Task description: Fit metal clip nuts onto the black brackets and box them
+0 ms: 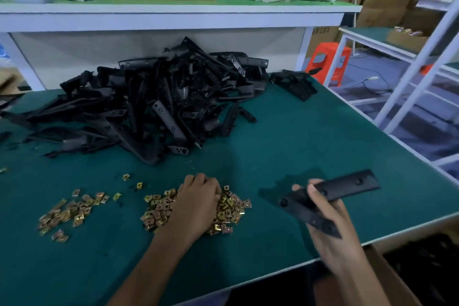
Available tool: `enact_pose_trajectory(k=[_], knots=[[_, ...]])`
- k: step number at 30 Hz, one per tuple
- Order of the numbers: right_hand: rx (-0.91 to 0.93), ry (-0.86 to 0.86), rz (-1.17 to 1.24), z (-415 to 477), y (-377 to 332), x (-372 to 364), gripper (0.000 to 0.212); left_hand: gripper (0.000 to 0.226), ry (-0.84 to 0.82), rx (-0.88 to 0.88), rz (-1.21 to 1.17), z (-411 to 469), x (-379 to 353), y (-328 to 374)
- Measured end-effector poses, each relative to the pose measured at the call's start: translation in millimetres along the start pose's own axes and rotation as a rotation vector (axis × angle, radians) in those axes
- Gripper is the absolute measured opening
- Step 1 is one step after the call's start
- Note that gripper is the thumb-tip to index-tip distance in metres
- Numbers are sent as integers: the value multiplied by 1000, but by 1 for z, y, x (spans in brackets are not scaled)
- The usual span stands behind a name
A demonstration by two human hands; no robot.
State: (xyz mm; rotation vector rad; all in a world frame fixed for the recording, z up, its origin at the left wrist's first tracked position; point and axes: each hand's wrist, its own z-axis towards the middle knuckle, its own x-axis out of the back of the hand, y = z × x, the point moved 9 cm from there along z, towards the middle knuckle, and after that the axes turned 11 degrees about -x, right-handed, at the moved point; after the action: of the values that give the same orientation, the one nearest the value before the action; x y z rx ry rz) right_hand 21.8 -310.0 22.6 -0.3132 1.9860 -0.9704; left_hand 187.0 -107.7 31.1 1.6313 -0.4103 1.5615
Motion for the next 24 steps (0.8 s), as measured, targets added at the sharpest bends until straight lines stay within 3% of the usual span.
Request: enact_pose_trajectory(k=[4,8,10,14,17,22,24], knots=[[-61,0,82,-17,26,6,23,15,95,-3,-12,-8,9,3],[-137,4,33,-28,52,-8,28,30,21,8,40,0,3,6],[-110,56,-49,-30,53,-12,25,27,7,8,45,3,1,7],[0,17,-185,-33,44,-30,45,27,102,28,1,-2,13,5],[39,-1,-188,-36,42,-37,48,21,214,120,-317,-19,24,-3],[-60,-13,9,-31,67,-49,33,28,301,266,-820,-52,16,-9],[-77,-3,36,-26,77,-49,37,27,323,290,-837,-59,15,-11]])
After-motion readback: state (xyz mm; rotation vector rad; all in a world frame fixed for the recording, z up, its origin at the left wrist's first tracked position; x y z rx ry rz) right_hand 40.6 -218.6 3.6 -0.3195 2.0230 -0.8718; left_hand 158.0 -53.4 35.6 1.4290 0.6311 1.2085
